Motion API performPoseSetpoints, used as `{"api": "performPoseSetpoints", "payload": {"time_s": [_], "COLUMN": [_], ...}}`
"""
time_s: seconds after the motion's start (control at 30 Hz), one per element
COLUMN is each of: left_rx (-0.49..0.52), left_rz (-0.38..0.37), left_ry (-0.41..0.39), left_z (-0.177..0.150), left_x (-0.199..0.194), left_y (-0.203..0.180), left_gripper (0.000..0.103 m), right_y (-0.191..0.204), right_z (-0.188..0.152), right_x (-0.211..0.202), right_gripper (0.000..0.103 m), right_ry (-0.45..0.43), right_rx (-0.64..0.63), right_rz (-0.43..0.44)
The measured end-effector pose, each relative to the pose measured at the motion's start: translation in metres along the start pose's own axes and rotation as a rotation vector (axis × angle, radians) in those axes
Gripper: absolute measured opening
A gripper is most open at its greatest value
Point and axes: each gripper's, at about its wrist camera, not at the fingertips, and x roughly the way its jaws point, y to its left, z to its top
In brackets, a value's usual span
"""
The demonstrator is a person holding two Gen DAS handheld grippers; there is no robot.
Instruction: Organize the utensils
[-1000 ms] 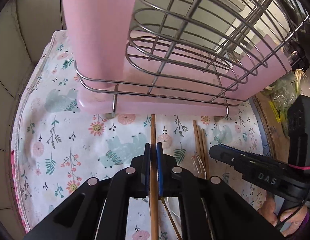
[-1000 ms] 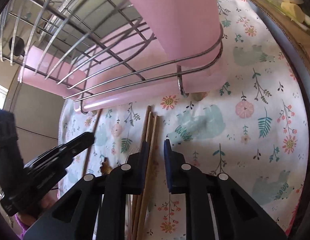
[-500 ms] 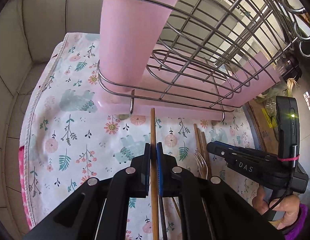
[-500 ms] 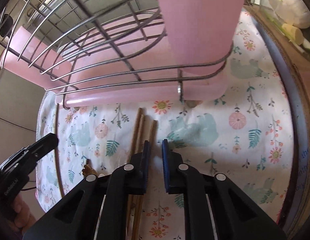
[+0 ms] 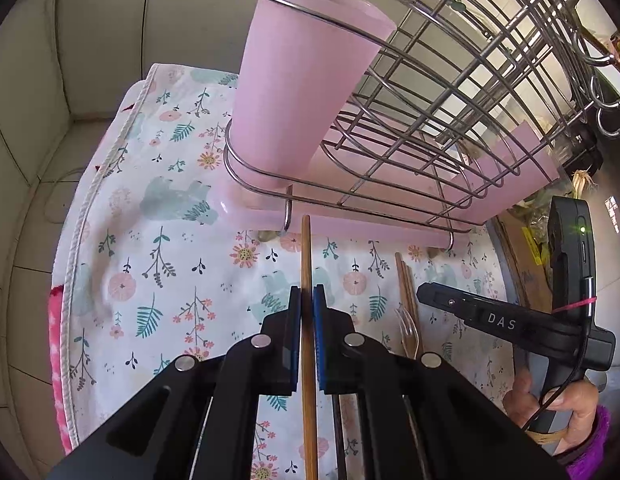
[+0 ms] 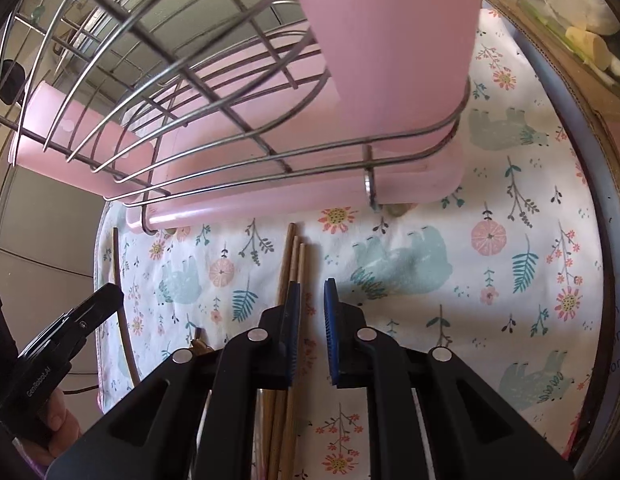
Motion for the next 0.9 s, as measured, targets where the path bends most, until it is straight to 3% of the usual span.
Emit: {"api": "performPoseSetpoints", "payload": {"time_s": [0.2,0.33,0.47,0.67,0.8,0.9], "left_rx": [-0.001,-0.013,-0.02,-0.027,-0.027,-0.024], "left_rz": [-0.002,-0.003,-0.009,-0.01,-0.012,-0.012], "left_ry": [-0.002,0.0,-0.01,-0.021,-0.022,-0.026], "left_z": [-0.004,-0.005,-0.006,-0.004,-0.004,-0.005], "left_x": [0.0,0.003,0.0,-0.005,-0.005,-0.007], "left_y": [0.0,0.001,0.004,0.007,0.007,0.007], "left_gripper": [0.005,0.005,0.005,0.005,0.005,0.005], "right_y": [0.024,0.04,0.031,0.002,0.002,0.012], "right_z": [0.001,0.003,0.004,0.006,0.001,-0.006], "right_x": [0.012,0.015,0.012,-0.003,-0.005,0.003], "right_gripper": [0.012,0.011,0.001,0.001,0.001,0.001], "right_ry": [0.019,0.032,0.021,-0.017,0.026,0.052], "right_rx": [-0.053,-0.05,-0.001,0.008,0.021,0.006], "right_rz": [-0.04,0.023,0.054,0.036,0.105,0.105]}}
